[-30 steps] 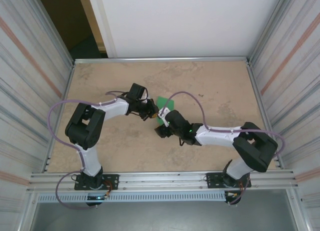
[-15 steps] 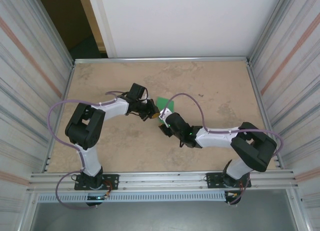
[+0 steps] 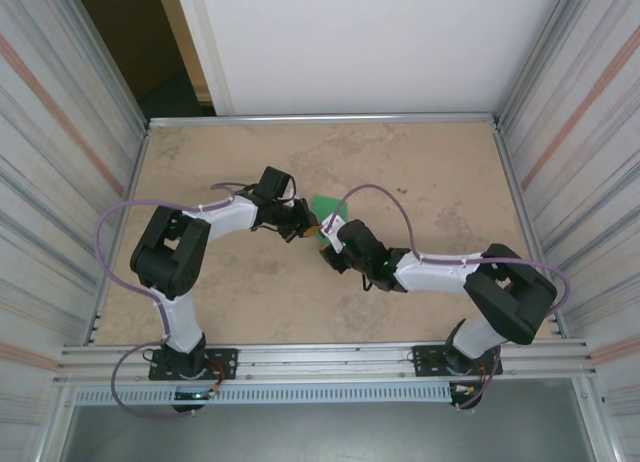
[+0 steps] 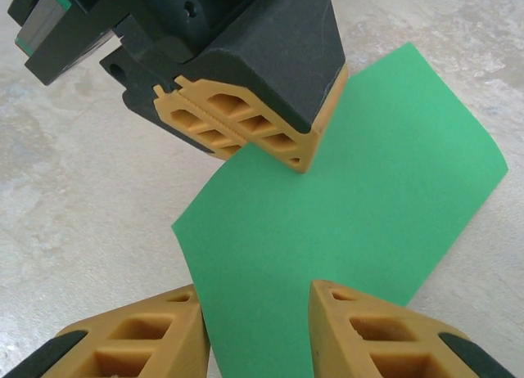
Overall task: Fold a paper plane with a square sheet of paper (pick it up from the middle)
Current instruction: Third fold the triangle at the center of the table.
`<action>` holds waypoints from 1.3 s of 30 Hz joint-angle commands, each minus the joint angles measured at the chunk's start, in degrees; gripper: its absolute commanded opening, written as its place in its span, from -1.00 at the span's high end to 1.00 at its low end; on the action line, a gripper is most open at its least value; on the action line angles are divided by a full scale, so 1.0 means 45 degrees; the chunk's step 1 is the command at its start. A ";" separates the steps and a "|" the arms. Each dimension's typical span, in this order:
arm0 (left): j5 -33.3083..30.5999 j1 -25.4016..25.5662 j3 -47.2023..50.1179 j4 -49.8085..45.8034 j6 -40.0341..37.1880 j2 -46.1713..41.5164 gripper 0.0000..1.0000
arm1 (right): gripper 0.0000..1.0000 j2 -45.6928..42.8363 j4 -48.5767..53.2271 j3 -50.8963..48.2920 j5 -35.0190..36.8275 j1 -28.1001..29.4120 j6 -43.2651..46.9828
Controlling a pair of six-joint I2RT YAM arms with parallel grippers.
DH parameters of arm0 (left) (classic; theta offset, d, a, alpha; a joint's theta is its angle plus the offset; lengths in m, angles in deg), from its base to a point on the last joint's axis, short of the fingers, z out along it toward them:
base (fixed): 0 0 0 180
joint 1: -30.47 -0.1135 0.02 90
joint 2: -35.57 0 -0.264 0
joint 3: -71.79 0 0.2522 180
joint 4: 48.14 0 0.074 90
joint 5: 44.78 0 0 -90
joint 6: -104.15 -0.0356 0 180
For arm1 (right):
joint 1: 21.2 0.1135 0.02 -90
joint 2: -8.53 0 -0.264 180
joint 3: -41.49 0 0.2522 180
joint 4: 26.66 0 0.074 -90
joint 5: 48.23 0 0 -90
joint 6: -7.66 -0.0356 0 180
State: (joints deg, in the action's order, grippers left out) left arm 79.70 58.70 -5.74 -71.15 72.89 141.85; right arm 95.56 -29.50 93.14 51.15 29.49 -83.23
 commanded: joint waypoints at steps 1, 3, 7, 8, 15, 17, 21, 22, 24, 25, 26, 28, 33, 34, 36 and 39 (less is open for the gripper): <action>0.0023 -0.0081 -0.0283 -0.0325 -0.0151 -0.0335 1.00 | 0.32 0.0189 0.0074 0.0453 -0.0347 -0.0118 -0.0116; 0.0014 -0.0082 -0.0277 -0.0310 -0.0128 -0.0348 1.00 | 0.32 0.0256 0.0085 0.0550 -0.0365 -0.0140 -0.0002; 0.0015 -0.0081 -0.0263 -0.0321 -0.0124 -0.0351 1.00 | 0.36 0.0482 0.0241 0.0792 -0.0616 -0.0163 0.0249; 0.0019 -0.0079 -0.0263 -0.0333 -0.0126 -0.0361 1.00 | 0.39 0.0519 0.0274 0.0838 -0.0650 -0.0155 0.0264; -0.0460 -0.0191 -0.0222 -0.0923 -0.0392 -0.0709 0.63 | 0.76 0.0245 0.0237 0.0586 -0.1193 -0.0257 0.0208; -0.0910 -0.0468 -0.0063 -0.1293 -0.0606 -0.1110 0.40 | 0.81 0.0146 0.0404 0.0531 -0.1505 -0.0314 0.0120; -0.1250 -0.1458 0.0563 -0.1361 -0.1108 -0.2186 0.04 | 0.85 -0.0148 0.0555 0.0285 -0.2406 -0.0406 -0.0200; -0.1191 -0.1671 0.0668 -0.1329 -0.1221 -0.2360 0.03 | 0.86 -0.0196 0.0573 0.0239 -0.2661 -0.0424 -0.0293; -0.0982 -0.1964 0.0798 -0.1008 -0.1499 -0.2651 0.03 | 0.87 -0.0280 0.0485 0.0066 -0.3628 -0.0524 -0.0637; -0.0902 -0.1968 0.0744 -0.0928 -0.1675 -0.2688 0.03 | 0.88 -0.0278 0.0364 -0.0017 -0.4116 -0.0548 -0.0796; -0.0821 -0.1940 0.0580 -0.0901 -0.1923 -0.2652 0.04 | 0.88 -0.0249 0.0170 -0.0164 -0.4594 -0.0578 -0.1003; -0.0547 -0.1743 0.0219 -0.0759 -0.2162 -0.2392 0.08 | 0.89 -0.0079 -0.0053 -0.0292 -0.5100 -0.0584 -0.1404; -0.0504 -0.0883 -0.0795 -0.0500 -0.2454 -0.1035 0.20 | 0.90 0.0307 -0.0312 -0.0336 -0.5644 -0.0548 -0.2068; -0.0523 -0.0726 -0.1134 -0.0714 -0.2530 -0.0576 0.25 | 0.90 0.0318 -0.0372 -0.0370 -0.5758 -0.0557 -0.2169; -0.0666 -0.0414 -0.1743 -0.1074 -0.2621 0.0239 0.35 | 0.90 0.0362 -0.0409 -0.0373 -0.5918 -0.0533 -0.2335; -0.1389 0.0062 -0.2704 -0.2046 -0.3100 0.1225 0.44 | 0.90 0.0368 -0.0395 -0.0450 -0.6077 -0.0501 -0.2439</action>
State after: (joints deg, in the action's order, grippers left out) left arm 75.52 57.65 -14.72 -75.46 62.24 144.71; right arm 96.63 -29.85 92.11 26.26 27.15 -92.01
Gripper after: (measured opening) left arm 0.286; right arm 0.054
